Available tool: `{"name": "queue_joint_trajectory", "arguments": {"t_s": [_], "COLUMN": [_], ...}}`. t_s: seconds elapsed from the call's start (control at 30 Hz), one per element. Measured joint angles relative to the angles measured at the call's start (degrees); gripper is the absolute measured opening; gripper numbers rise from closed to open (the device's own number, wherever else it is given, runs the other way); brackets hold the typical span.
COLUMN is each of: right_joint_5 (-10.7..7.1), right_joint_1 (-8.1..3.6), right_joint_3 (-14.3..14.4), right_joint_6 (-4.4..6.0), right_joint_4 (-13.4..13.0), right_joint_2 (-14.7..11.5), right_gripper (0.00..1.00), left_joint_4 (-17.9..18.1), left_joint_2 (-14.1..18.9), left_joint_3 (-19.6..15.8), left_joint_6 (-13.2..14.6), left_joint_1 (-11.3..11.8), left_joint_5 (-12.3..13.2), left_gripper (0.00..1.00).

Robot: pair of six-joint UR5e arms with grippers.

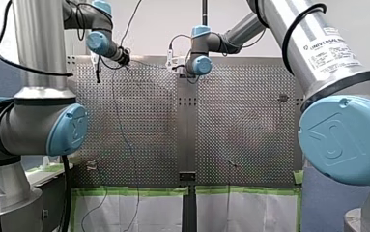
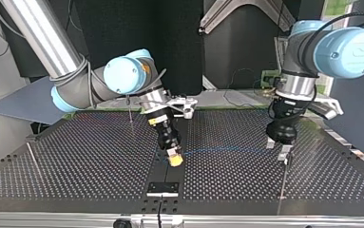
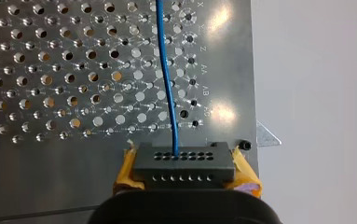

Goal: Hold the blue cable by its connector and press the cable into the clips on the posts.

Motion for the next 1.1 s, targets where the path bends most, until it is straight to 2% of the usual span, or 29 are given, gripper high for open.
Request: {"name": "queue_joint_trajectory", "arguments": {"t_s": [0.27,0.6,0.93,0.97,1.0,1.03,1.07,1.1], "right_joint_5": [-0.04,-0.05,-0.05,-0.05,-0.05,-0.05,-0.04,-0.05], "right_joint_1": [0.13,0.16,0.16,0.16,0.16,0.16,0.16,0.16], "right_joint_3": [-0.01,-0.01,0.01,0.01,0.01,0.02,0.02,0.03], "right_joint_6": [0.00,0.00,0.00,0.00,0.00,0.00,0.00,0.00], "right_joint_4": [0.02,0.09,0.13,0.15,0.15,0.16,0.17,0.17], "right_joint_2": [0.02,0.03,0.07,0.07,0.07,0.08,0.09,0.09], "right_gripper": [0.00,0.00,0.00,0.00,0.00,0.00,0.00,0.00], "left_joint_4": [1.78,3.69,5.03,5.05,5.07,5.09,5.11,5.13], "left_joint_2": [-2.39,-6.57,-7.17,-7.17,-7.17,-7.17,-7.16,-7.16], "left_joint_3": [2.08,4.09,5.48,5.49,5.48,5.48,5.48,5.49], "left_joint_6": [-1.23,-0.75,-0.79,-0.78,-0.73,-0.62,-0.42,-0.05], "left_joint_1": [-1.74,-4.44,-6.01,-6.12,-6.26,-6.37,-6.48,-6.62], "left_joint_5": [-2.31,-5.95,-9.42,-9.59,-9.85,-10.05,-10.22,-10.39], "left_gripper": [1.00,1.00,1.00,0.96,0.75,0.75,0.42,0.17]}}
